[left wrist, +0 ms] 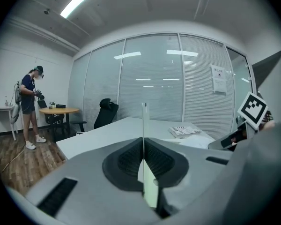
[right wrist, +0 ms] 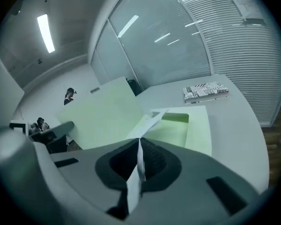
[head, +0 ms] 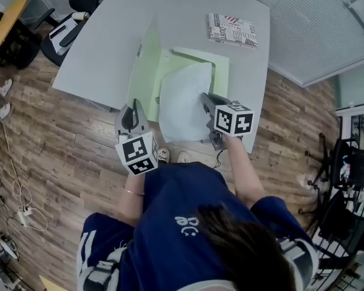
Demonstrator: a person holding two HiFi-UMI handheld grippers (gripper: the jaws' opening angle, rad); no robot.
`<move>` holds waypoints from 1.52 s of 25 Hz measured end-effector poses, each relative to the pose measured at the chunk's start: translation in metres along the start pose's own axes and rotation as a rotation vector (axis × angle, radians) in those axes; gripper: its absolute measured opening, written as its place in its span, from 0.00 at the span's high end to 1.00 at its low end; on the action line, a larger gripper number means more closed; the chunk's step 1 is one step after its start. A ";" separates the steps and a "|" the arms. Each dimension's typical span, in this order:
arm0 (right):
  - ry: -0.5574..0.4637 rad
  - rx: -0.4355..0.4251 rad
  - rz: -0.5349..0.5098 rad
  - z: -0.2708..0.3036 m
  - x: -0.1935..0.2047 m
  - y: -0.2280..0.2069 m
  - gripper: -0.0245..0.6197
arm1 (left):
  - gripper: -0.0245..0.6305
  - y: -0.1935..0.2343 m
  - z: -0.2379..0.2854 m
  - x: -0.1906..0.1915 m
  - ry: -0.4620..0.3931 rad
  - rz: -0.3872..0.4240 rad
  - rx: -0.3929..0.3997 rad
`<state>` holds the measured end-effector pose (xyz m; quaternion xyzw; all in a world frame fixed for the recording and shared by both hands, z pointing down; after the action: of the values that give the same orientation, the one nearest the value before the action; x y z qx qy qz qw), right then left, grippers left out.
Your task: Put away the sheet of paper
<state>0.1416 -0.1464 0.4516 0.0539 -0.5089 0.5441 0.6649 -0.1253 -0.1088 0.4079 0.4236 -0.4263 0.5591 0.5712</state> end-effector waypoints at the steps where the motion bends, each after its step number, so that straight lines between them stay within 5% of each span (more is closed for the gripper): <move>1: 0.027 0.013 0.006 0.004 0.004 -0.003 0.95 | 0.95 0.000 0.000 0.000 0.003 -0.002 0.002; 13: 0.133 0.120 0.222 0.041 -0.005 -0.041 0.95 | 0.95 -0.005 -0.001 -0.002 -0.026 0.054 0.023; 23: 0.048 0.170 0.365 0.058 -0.023 -0.071 0.95 | 0.95 -0.012 -0.002 -0.003 -0.018 0.106 0.037; 32: -0.073 0.208 0.354 0.069 -0.028 -0.075 0.95 | 0.95 -0.013 -0.004 -0.002 -0.013 0.116 0.053; 38: -0.084 0.163 0.224 0.079 -0.031 -0.069 0.95 | 0.95 -0.012 -0.007 -0.001 -0.011 0.117 0.051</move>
<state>0.1498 -0.2438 0.4993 0.0731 -0.4933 0.6517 0.5715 -0.1133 -0.1029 0.4046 0.4152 -0.4391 0.6000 0.5242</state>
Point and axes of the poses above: the fingertips, and each gripper's own axes: z forward along the fingers, y to its left, x out of its underside, the point moved 8 cm from there along -z, backward along the fingers, and after that the axes turned 10 degrees about -x, right-handed, at the moved point
